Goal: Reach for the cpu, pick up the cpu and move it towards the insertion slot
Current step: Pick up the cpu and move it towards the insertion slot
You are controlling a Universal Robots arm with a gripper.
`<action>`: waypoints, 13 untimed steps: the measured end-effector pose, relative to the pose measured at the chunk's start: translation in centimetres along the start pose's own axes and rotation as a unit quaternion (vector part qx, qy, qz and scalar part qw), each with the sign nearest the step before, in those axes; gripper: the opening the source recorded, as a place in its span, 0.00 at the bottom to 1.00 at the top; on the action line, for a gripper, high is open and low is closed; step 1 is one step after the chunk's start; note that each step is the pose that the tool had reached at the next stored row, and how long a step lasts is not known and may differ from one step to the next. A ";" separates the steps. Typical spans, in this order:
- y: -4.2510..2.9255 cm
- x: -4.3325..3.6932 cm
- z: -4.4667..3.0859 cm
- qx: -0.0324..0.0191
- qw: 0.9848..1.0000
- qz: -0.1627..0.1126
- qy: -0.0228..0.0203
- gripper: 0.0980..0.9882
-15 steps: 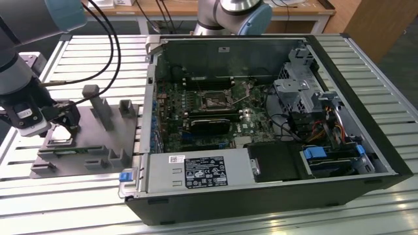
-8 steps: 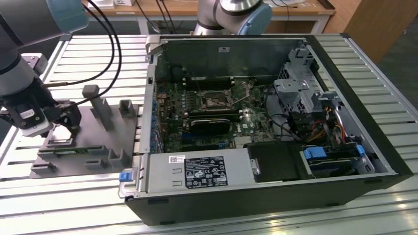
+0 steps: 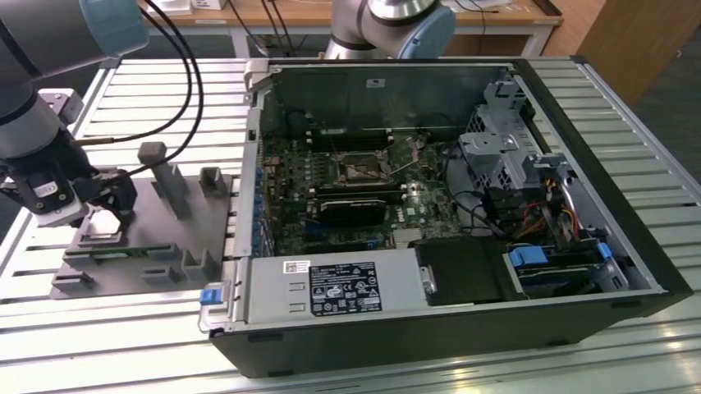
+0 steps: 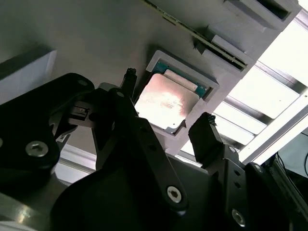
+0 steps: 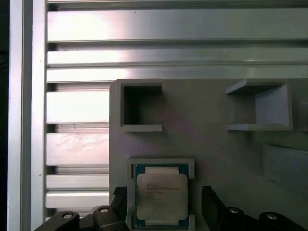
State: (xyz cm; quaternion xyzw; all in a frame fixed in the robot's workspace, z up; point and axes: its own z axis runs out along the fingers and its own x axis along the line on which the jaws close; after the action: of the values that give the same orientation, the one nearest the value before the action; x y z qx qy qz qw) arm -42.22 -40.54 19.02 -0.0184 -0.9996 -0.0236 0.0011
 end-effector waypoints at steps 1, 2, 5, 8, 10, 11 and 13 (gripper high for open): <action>-0.01 0.02 0.08 0.000 1.000 0.001 0.000 0.70; -0.01 0.03 0.15 0.000 1.000 0.001 0.000 0.70; -0.02 0.05 0.42 0.000 1.000 0.002 0.000 0.70; -0.04 0.05 0.56 0.000 1.000 0.001 0.000 0.68; -0.05 0.06 0.56 0.000 1.000 -0.002 0.000 0.54; -0.05 0.05 0.56 0.000 1.000 -0.004 0.000 0.54; -0.05 0.04 0.56 0.000 1.000 -0.005 0.000 0.49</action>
State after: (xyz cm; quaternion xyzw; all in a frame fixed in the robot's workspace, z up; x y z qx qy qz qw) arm -42.26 -40.56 18.45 -0.0136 -0.9996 -0.0236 0.0012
